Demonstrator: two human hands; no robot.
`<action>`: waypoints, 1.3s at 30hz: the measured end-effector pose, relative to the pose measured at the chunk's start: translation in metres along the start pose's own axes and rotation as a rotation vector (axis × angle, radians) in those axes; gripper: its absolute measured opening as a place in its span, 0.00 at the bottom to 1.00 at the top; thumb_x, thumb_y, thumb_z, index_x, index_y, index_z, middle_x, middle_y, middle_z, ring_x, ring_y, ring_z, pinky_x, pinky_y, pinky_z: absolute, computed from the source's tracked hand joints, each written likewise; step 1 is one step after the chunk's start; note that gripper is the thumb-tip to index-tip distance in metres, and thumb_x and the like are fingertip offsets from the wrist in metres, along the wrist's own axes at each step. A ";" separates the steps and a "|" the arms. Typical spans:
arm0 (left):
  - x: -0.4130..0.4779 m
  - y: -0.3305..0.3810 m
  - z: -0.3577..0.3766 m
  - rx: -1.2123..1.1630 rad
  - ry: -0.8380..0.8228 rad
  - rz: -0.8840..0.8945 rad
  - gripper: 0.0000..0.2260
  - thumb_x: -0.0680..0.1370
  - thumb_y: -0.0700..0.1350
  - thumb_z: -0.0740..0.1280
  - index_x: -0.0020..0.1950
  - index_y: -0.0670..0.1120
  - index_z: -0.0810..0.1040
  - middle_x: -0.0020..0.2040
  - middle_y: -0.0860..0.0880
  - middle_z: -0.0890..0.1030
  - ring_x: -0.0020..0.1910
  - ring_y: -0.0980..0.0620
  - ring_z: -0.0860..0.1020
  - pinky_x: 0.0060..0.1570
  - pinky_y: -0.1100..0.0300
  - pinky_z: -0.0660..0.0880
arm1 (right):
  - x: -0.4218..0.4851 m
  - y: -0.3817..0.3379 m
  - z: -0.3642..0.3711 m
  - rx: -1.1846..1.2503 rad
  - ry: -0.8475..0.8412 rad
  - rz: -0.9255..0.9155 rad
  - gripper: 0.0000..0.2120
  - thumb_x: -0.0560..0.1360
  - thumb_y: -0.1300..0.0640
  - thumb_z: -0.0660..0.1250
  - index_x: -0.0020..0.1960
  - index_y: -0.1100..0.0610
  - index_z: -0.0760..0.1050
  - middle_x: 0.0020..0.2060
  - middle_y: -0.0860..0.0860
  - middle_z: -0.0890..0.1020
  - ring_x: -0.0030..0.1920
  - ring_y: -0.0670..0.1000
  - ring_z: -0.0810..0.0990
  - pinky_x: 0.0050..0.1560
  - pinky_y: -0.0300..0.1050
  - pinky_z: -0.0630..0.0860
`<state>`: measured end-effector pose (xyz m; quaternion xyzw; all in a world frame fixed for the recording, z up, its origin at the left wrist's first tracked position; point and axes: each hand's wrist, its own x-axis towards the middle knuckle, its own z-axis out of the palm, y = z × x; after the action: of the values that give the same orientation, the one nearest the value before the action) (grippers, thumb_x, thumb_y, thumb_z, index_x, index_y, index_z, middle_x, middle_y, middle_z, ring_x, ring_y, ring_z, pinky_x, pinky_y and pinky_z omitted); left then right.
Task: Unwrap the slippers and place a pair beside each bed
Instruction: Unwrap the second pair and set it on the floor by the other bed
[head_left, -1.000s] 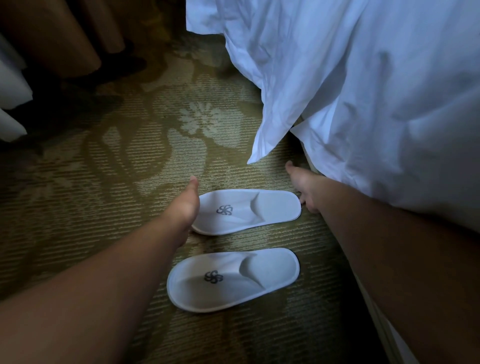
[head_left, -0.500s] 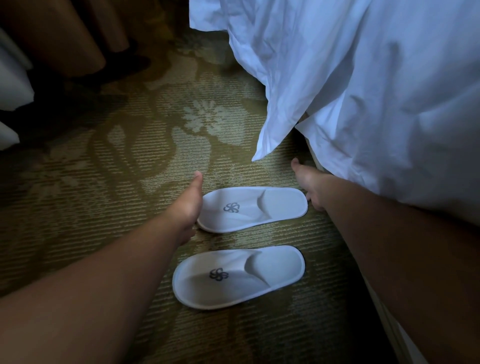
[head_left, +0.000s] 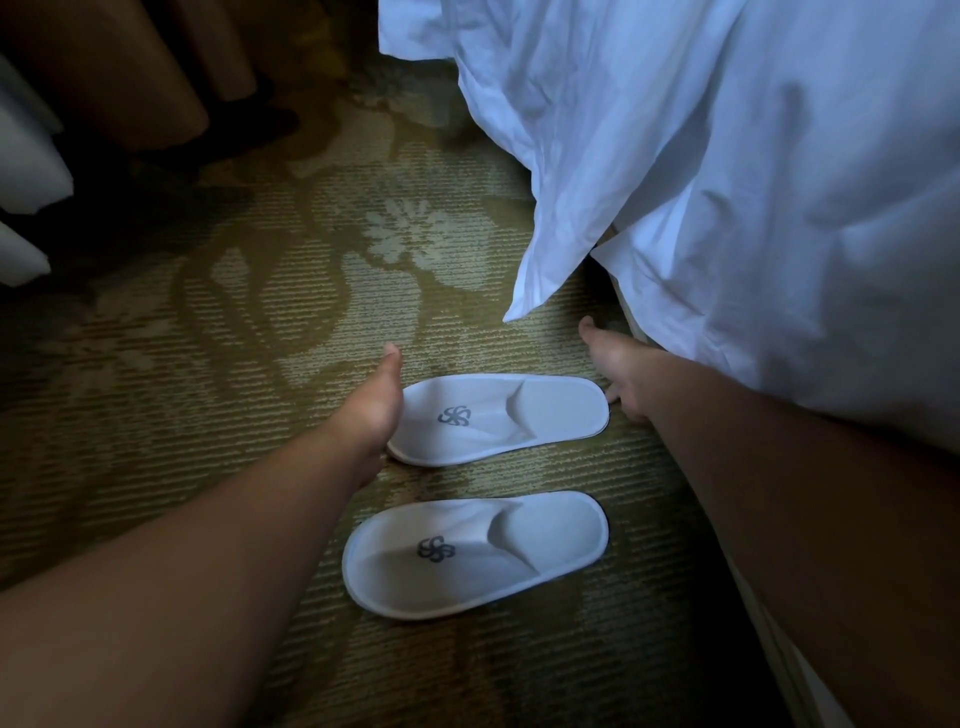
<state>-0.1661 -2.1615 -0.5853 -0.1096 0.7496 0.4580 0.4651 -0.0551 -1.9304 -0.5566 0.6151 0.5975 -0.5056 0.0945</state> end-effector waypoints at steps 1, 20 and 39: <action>0.000 0.000 0.001 -0.005 -0.001 -0.003 0.41 0.74 0.75 0.49 0.80 0.51 0.57 0.80 0.47 0.59 0.78 0.46 0.58 0.74 0.40 0.54 | 0.000 0.000 0.000 -0.003 0.012 -0.001 0.38 0.76 0.31 0.53 0.78 0.52 0.55 0.76 0.51 0.61 0.70 0.59 0.67 0.71 0.53 0.58; -0.028 -0.005 -0.018 -0.008 0.026 -0.024 0.35 0.78 0.69 0.55 0.79 0.50 0.60 0.80 0.46 0.60 0.76 0.42 0.61 0.71 0.43 0.57 | -0.034 0.016 -0.014 -0.056 -0.123 0.063 0.43 0.74 0.30 0.57 0.78 0.55 0.52 0.76 0.57 0.60 0.73 0.57 0.61 0.70 0.54 0.58; -0.089 -0.041 -0.014 0.399 0.040 -0.221 0.27 0.83 0.58 0.57 0.76 0.43 0.65 0.77 0.39 0.64 0.63 0.38 0.73 0.42 0.52 0.68 | -0.088 0.085 0.010 -0.115 -0.223 0.144 0.38 0.78 0.33 0.52 0.79 0.55 0.50 0.78 0.56 0.55 0.75 0.59 0.58 0.72 0.56 0.55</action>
<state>-0.1019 -2.2188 -0.5363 -0.1060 0.8178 0.2447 0.5100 0.0304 -2.0171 -0.5379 0.5900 0.5655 -0.5277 0.2315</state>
